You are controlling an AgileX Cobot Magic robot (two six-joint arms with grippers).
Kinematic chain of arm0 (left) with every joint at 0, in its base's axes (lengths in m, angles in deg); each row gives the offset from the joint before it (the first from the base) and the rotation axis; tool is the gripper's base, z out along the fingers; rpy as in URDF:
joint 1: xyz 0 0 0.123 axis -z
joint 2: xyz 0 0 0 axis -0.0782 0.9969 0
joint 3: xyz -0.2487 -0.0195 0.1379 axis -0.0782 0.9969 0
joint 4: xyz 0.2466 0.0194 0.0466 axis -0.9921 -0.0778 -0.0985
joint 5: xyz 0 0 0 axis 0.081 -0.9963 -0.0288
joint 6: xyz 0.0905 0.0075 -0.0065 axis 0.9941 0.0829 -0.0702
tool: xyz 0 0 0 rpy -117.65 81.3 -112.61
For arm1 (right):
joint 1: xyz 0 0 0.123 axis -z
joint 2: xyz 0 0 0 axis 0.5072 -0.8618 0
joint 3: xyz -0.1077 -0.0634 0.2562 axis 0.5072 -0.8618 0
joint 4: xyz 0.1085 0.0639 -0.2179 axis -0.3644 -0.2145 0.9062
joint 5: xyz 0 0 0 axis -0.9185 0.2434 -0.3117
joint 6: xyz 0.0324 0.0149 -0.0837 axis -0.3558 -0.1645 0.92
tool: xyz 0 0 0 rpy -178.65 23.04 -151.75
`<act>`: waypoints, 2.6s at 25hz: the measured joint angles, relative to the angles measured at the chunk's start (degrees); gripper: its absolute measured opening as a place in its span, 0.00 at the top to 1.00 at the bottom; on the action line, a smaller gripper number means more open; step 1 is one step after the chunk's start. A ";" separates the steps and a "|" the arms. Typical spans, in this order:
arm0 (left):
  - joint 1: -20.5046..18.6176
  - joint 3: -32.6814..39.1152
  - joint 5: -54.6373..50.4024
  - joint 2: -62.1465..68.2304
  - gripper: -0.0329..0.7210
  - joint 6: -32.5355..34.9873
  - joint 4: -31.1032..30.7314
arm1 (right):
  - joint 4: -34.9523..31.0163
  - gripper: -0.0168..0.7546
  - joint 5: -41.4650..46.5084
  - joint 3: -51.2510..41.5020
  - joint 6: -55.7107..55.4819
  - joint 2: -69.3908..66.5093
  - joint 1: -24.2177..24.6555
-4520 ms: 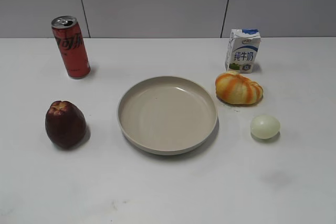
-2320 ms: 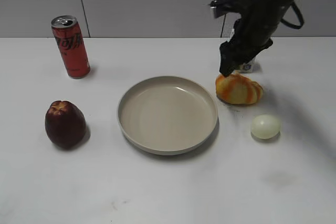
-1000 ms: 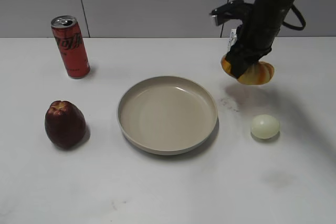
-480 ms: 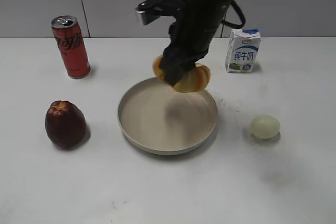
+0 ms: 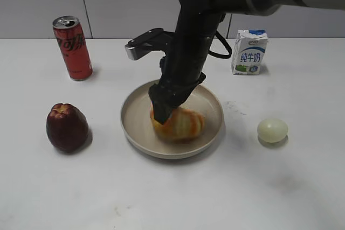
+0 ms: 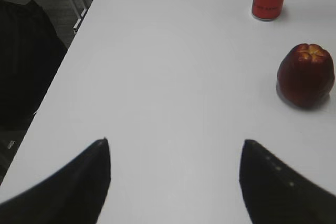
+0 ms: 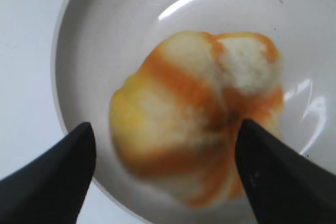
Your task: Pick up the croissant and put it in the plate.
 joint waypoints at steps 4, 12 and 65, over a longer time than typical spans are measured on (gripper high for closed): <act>0.00 0.00 0.00 0.00 0.18 0.00 0.00 | -0.18 0.15 -0.22 0.00 0.00 0.00 0.00; 0.00 0.00 0.00 0.00 0.18 0.00 0.00 | 1.48 0.16 1.97 2.38 -3.64 0.00 0.97; 0.00 0.00 0.00 0.00 0.18 0.00 0.00 | 4.73 0.21 -1.13 -67.13 -17.61 89.21 35.67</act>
